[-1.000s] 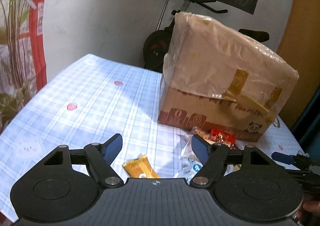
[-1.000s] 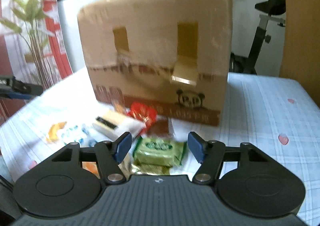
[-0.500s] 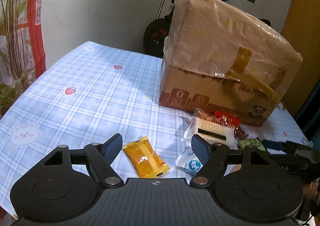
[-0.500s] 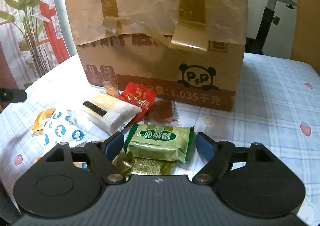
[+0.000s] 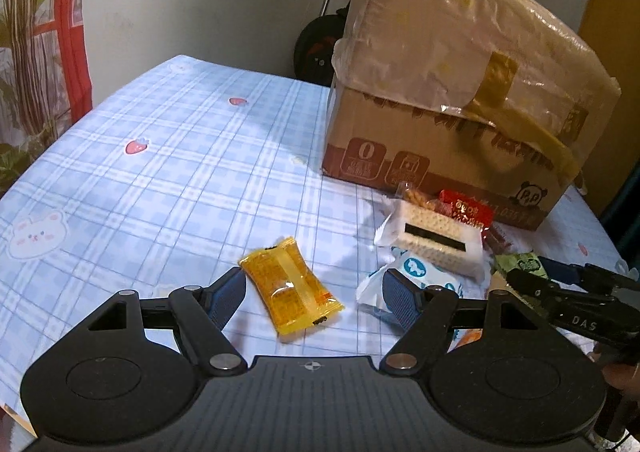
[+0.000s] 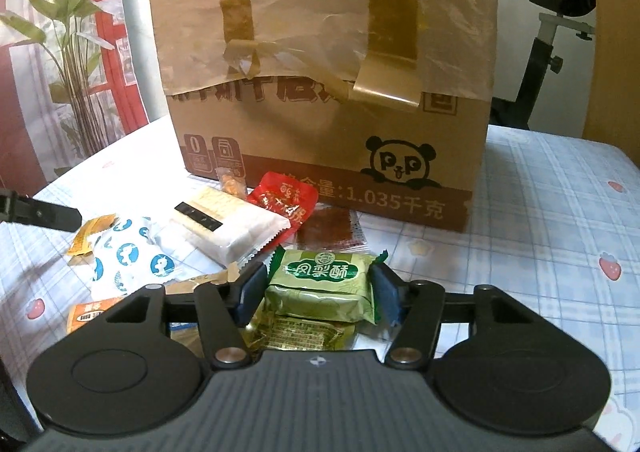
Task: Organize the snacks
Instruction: 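Grasp the green pastry pack with the right tool while the left tool grasps the yellow packet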
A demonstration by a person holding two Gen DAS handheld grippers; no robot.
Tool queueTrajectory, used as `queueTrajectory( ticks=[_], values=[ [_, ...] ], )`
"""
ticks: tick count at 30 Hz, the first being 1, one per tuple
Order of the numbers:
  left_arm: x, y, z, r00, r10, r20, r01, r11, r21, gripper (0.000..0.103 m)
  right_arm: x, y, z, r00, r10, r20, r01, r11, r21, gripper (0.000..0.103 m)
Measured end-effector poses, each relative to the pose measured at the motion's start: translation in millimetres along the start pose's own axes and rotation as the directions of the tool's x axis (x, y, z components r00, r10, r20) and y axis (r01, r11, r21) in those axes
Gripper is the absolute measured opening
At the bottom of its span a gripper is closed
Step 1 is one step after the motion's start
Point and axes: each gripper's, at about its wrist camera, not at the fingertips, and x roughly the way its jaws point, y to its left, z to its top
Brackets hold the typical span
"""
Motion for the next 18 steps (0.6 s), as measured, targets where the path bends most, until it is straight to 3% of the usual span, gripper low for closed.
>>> queueTrajectory(
  ticks=[3,7,10,14,18],
  values=[
    [5,1,0,1.0,0.012,-0.007,-0.012,1.0,-0.005,0.068,0,-2,0,1.0,0.004,0.0,-0.004,1.0,0.011,0.06],
    [12,3,1,0.999,0.043,-0.021,-0.044,0.999,-0.025,0.067,0,-5,0,1.0,0.017,-0.004,-0.017,1.0,0.025,0.06],
    [21,7,8,0.996,0.071,-0.05,-0.073,0.996,-0.048,0.057,0,-5,0,1.0,0.02,-0.003,-0.02,0.999,0.029,0.06],
    [31,9,14,0.995,0.078,-0.07,-0.082,0.994,-0.066,0.055,1,-5,0,1.0,0.021,-0.003,-0.021,0.999,0.03,0.06],
    [35,4,8,0.993,0.096,-0.064,-0.098,0.995,-0.026,0.038,0,-5,-1,1.0,0.023,-0.001,-0.023,0.999,0.032,0.06]
  ],
)
